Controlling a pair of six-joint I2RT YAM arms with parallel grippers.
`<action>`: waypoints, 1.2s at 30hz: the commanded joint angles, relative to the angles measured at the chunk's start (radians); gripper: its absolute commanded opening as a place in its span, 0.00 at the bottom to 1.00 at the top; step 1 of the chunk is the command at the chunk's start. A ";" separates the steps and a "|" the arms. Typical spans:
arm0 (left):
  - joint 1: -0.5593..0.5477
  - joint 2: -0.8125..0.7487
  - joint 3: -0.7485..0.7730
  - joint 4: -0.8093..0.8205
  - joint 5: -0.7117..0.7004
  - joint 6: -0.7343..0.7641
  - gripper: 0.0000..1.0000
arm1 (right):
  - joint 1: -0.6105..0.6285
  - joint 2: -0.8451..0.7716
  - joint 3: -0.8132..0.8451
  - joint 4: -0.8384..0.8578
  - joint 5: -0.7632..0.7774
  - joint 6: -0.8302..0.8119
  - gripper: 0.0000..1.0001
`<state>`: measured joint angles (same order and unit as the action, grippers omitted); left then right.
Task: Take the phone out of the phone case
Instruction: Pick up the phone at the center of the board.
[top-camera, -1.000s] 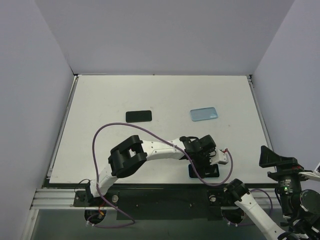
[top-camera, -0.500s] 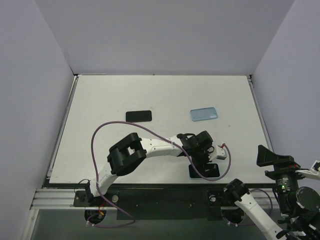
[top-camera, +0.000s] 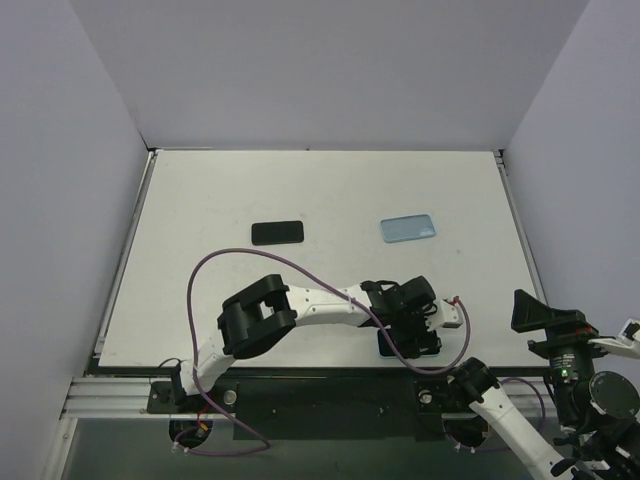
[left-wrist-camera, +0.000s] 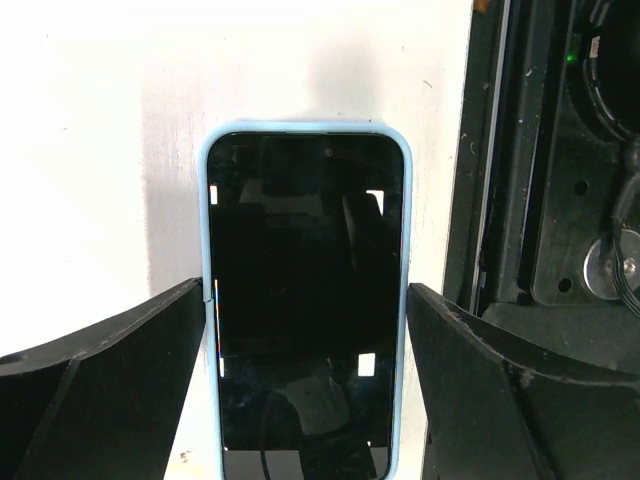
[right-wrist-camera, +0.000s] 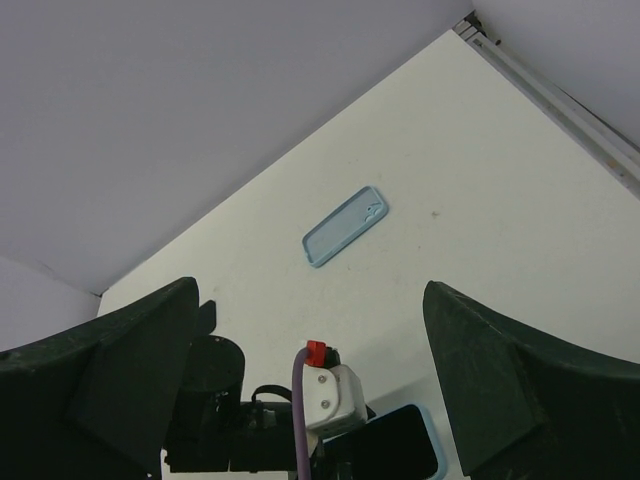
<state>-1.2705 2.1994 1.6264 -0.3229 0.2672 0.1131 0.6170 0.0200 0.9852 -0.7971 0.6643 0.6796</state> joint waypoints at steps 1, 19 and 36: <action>-0.029 0.085 -0.050 -0.050 -0.094 -0.018 0.91 | 0.007 0.038 -0.008 0.022 -0.003 0.001 0.89; -0.007 0.037 -0.140 -0.119 -0.212 0.109 0.24 | 0.007 0.044 -0.019 0.027 -0.003 0.008 0.88; 0.117 -0.371 -0.447 0.154 -0.442 -0.050 0.00 | 0.009 0.173 -0.059 0.048 0.005 0.058 0.85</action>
<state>-1.1809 1.9320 1.2301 -0.1886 -0.0387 0.1013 0.6170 0.1387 0.9489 -0.7933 0.6506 0.7216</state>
